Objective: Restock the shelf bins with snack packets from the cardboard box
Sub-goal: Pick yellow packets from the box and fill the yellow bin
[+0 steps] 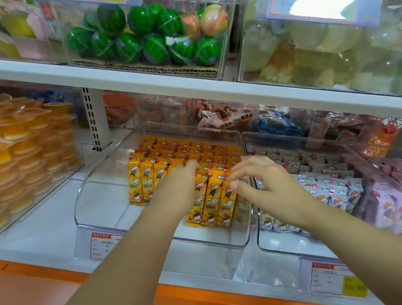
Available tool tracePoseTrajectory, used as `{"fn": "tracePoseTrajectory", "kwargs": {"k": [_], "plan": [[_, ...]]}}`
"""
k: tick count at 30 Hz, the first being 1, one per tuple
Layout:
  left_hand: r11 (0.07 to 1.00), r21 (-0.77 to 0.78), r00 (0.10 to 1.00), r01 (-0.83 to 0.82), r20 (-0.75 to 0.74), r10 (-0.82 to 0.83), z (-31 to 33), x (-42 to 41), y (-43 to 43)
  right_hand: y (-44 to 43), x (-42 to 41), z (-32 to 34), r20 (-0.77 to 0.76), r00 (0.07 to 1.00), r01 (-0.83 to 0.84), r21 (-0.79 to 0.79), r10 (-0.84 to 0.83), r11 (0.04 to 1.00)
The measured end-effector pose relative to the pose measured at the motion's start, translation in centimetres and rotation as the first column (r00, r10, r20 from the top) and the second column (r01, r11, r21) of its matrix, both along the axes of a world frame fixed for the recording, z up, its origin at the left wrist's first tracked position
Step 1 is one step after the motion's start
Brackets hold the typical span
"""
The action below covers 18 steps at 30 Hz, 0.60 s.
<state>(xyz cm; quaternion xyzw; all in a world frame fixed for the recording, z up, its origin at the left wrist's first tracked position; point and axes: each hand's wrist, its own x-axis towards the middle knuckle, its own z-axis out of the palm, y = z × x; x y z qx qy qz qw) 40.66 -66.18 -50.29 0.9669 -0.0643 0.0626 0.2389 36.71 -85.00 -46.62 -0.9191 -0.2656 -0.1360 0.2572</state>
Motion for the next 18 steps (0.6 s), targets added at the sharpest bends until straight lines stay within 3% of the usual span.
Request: {"fn": "tracePoseTrajectory", "kwargs": {"k": [10, 18], "plan": [[0.997, 0.067, 0.999, -0.031, 0.025, 0.030, 1.3, -2.4, 0.8, 0.3, -1.2, -0.1, 0.014, 0.999, 0.035, 0.033, -0.036, 0.999], [0.997, -0.070, 0.991, 0.011, -0.133, -0.020, 1.1, -5.0, 0.0, -0.5, -4.7, 0.8, -0.008, 0.999, 0.048, -0.008, -0.048, 0.999]]}}
